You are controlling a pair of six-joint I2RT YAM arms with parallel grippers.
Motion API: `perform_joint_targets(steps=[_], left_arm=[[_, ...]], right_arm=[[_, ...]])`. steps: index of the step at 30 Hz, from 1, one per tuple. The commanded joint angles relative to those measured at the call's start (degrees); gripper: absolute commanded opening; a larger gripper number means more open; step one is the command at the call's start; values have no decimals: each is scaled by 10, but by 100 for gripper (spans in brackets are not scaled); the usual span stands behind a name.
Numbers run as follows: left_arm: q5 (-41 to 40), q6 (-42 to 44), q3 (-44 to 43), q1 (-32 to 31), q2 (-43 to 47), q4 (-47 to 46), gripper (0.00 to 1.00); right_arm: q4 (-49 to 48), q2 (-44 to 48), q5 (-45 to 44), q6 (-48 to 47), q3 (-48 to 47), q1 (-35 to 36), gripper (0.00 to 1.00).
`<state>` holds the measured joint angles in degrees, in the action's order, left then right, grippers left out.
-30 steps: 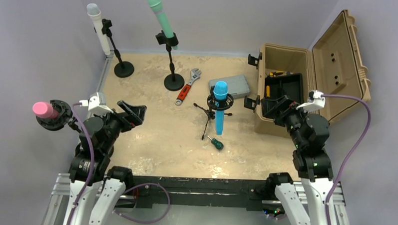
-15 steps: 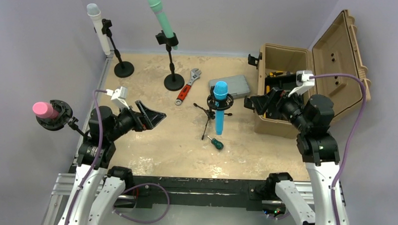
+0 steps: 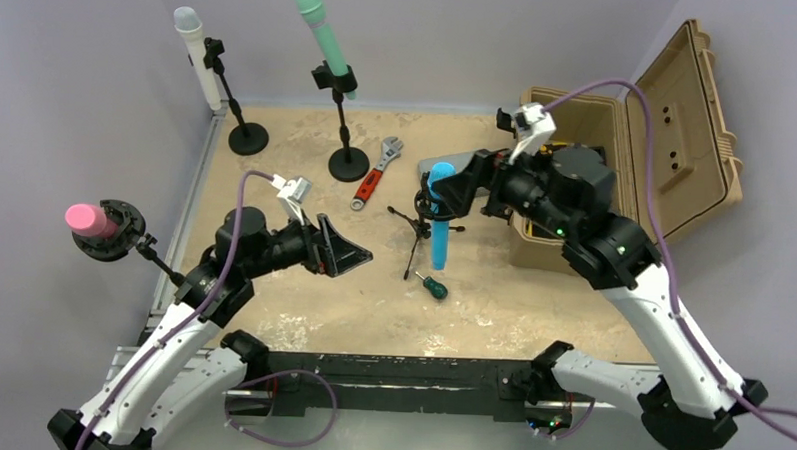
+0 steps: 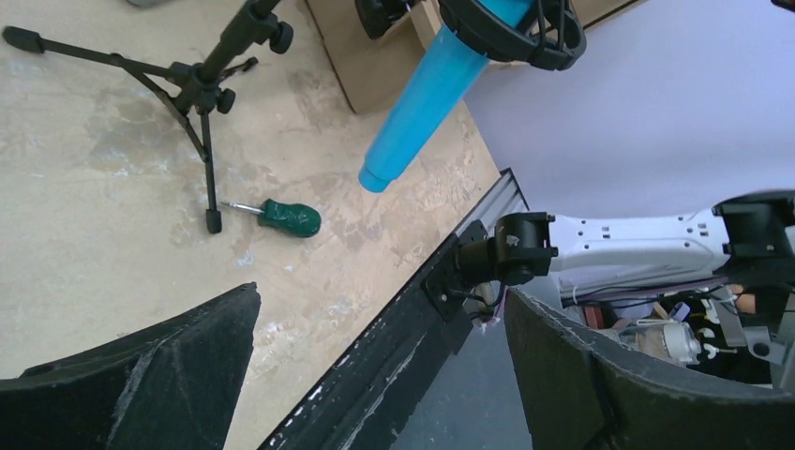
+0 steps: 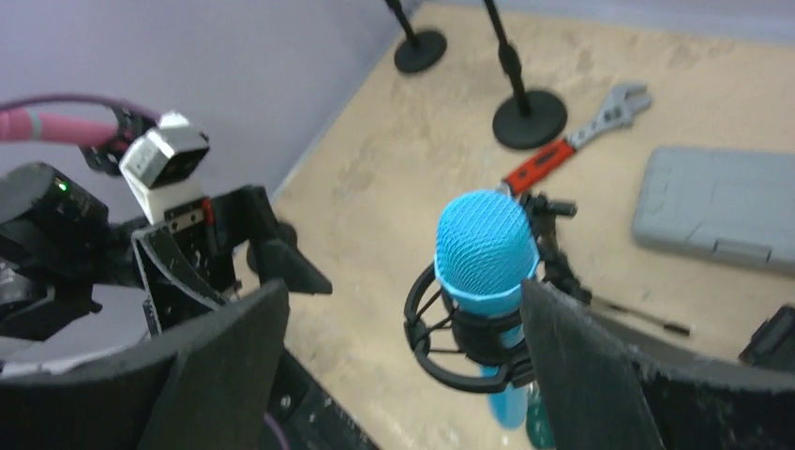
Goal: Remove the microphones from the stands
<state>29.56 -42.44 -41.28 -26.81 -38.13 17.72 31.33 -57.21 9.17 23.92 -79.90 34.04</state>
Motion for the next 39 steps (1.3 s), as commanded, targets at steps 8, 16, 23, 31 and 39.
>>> perform_joint_targets(steps=[8,16,23,31,39], left_arm=[[-77,-7,13,-82,-7,-44,100],[-80,5,3,-82,4,-30,100],[-76,8,1,-82,2,-31,100],[-48,16,-4,-82,7,-54,100],[-52,24,1,-82,45,-66,100]], right_arm=[[99,-114,-351,89,-108,182,87],[149,-155,-478,119,-127,225,78],[138,-166,-500,95,-116,225,77],[116,-175,-514,67,-108,225,68],[100,-183,-510,38,-108,225,58]])
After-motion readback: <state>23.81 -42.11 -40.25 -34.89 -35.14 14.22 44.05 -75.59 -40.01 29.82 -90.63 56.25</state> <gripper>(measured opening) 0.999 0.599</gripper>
